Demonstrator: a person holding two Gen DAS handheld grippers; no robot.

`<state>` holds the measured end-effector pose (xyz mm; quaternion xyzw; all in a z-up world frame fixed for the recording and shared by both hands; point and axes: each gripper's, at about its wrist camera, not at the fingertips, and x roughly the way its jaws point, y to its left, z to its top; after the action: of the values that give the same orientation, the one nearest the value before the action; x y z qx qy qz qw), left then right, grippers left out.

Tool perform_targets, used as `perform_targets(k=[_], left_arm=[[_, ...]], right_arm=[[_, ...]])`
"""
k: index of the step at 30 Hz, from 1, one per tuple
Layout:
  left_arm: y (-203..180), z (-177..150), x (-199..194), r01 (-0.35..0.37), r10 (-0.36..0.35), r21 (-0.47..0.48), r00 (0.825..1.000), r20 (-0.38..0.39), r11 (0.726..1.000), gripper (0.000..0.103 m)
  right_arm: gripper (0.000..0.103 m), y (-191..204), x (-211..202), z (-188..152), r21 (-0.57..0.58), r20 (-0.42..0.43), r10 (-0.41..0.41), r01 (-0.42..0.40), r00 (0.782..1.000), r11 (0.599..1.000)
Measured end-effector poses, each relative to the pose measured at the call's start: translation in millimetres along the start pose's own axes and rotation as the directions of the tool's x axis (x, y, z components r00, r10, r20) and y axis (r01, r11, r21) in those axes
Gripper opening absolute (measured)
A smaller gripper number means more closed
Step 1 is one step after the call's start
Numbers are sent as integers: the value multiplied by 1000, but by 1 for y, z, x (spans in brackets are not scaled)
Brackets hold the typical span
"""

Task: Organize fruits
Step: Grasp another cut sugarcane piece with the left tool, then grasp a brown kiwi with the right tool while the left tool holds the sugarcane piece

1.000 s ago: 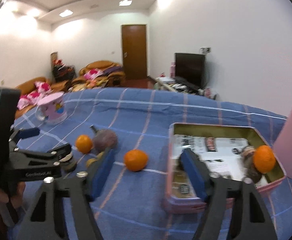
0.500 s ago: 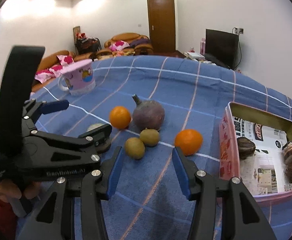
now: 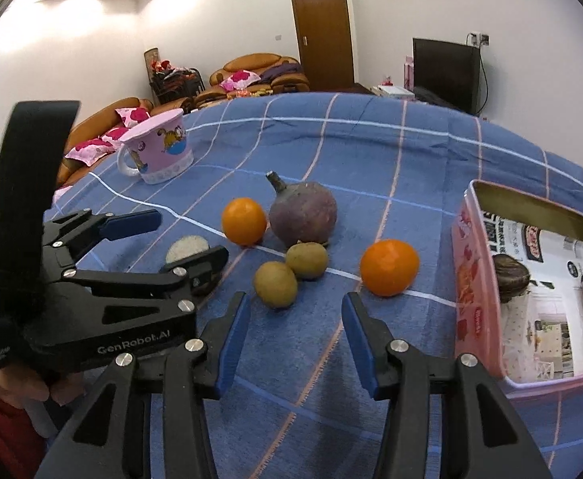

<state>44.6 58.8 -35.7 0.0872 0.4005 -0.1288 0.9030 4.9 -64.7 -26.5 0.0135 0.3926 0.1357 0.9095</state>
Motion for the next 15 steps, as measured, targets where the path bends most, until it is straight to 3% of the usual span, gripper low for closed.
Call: perform_targets(k=[4, 6, 11, 15], left_arm=[[2, -2, 5, 47, -48, -23, 998, -38, 999, 36], [3, -2, 5, 50, -52, -33, 998, -38, 998, 36], [18, -1, -4, -28, 29, -107, 1000, 11, 994, 35], [28, 0, -19, -107, 122, -158, 989, 88, 982, 35]], right_arm=[[50, -3, 3, 1, 23, -10, 8, -8, 1000, 1000], [50, -4, 3, 1, 28, -6, 8, -8, 1000, 1000], [50, 1, 9, 5, 28, -15, 3, -3, 1000, 1000], [50, 7, 21, 13, 25, -35, -8, 9, 999, 1000]])
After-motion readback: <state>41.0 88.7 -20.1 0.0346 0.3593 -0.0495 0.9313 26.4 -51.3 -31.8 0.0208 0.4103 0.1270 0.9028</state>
